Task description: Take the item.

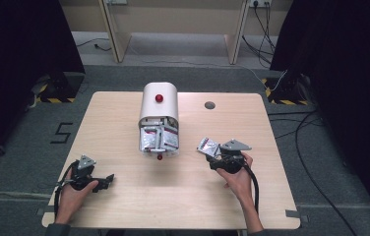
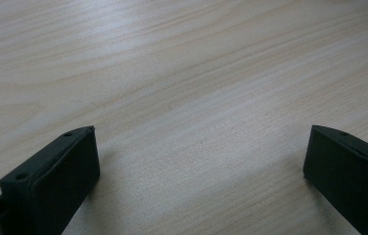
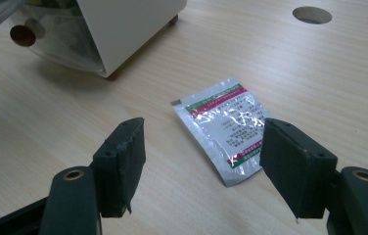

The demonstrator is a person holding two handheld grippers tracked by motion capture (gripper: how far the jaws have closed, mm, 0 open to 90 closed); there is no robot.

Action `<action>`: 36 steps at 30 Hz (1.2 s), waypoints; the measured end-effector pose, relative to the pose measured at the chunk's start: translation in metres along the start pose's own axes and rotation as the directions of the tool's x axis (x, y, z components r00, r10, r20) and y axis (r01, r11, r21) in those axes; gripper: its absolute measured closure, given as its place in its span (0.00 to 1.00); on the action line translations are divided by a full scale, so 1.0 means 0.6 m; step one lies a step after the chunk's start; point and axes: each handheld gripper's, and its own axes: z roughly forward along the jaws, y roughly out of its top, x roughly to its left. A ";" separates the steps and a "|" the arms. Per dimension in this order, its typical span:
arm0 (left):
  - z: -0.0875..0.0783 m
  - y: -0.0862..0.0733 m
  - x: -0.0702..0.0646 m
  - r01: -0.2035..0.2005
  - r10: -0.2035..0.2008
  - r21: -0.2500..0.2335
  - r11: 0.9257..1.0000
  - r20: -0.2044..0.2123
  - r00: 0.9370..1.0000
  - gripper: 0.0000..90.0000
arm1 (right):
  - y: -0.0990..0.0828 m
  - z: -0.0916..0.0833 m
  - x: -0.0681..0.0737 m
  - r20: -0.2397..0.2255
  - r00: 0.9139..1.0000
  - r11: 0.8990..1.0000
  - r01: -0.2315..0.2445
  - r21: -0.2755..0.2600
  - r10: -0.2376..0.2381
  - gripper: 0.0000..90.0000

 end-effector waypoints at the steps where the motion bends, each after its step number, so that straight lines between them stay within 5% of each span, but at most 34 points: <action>1: -0.001 0.000 0.000 -0.002 0.002 0.002 1.000 -0.001 1.000 0.00 | -0.001 -0.001 0.000 -0.002 1.000 1.000 0.009 0.001 -0.009 0.38; 36: -0.001 0.000 0.000 -0.002 0.002 0.001 1.000 0.001 1.000 0.00 | -0.021 -0.043 0.015 -0.020 1.000 1.000 0.010 -0.003 -0.010 0.35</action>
